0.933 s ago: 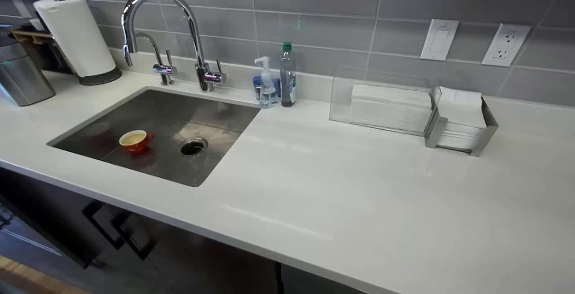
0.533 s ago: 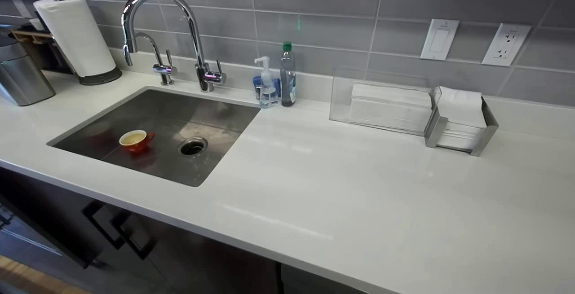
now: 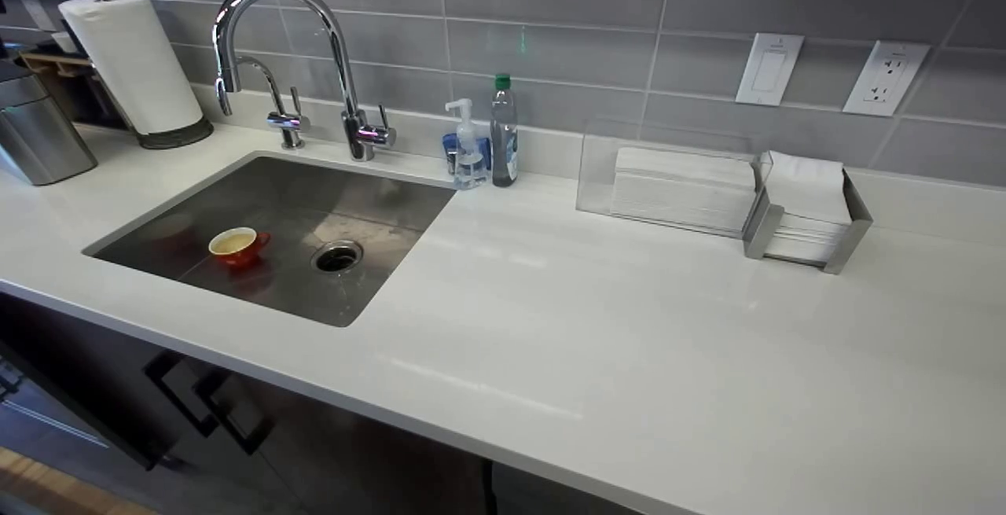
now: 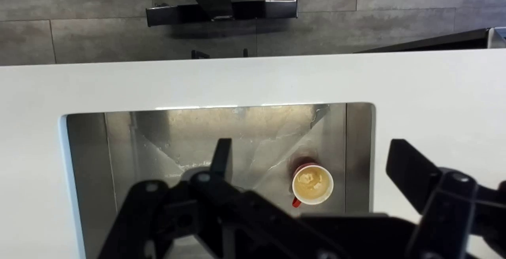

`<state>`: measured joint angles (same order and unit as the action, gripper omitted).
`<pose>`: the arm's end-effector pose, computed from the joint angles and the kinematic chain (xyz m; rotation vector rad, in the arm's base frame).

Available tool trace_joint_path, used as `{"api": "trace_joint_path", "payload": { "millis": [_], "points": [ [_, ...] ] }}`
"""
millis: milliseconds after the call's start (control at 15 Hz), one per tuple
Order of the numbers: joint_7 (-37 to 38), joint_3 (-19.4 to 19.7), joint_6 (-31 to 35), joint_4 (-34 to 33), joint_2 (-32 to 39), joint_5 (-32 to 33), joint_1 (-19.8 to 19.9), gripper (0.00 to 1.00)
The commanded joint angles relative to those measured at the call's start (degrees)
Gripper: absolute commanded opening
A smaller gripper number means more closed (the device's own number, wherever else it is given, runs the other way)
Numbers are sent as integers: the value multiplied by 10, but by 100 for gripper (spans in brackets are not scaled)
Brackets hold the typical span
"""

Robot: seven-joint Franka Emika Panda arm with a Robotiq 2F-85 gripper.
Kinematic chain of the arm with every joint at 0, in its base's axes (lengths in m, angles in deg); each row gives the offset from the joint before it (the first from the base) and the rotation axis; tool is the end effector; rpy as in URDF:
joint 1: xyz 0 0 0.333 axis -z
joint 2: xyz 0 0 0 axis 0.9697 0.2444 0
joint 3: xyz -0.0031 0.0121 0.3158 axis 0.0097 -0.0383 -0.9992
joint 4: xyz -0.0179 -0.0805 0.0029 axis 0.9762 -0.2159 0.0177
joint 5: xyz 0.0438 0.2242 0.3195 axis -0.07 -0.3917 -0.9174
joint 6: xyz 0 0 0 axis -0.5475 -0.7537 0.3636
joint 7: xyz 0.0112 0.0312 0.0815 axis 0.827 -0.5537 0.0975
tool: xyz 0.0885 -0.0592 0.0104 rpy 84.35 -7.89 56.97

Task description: Open the tap and let it run for a bit and then close it using the tap faucet

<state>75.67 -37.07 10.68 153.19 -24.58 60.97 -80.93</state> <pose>0.3771 0.1251 0.5110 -3.1222 0.0661 0.2452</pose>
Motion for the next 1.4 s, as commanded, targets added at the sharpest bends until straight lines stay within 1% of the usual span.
{"api": "trace_joint_path", "payload": {
  "millis": [0,267,400,533,667,800,933,1000,1067,1133,1267,1333],
  "points": [
    [-37,26,37,-27,51,17,15,100],
    [-130,73,93,-49,106,45,34,100],
    [-155,94,128,-67,145,54,47,100],
    [-189,113,187,-85,182,56,57,100],
    [-207,129,235,-113,223,40,66,100],
    [-208,139,272,-144,260,28,73,100],
    [-195,144,307,-177,294,5,79,100],
    [-185,144,322,-191,307,7,81,100],
    [-183,142,314,-206,313,-10,82,100],
    [-174,142,293,-223,322,-10,84,100],
    [-170,141,287,-243,337,-25,87,100],
    [-180,140,281,-248,335,-48,90,100]
  ]
}}
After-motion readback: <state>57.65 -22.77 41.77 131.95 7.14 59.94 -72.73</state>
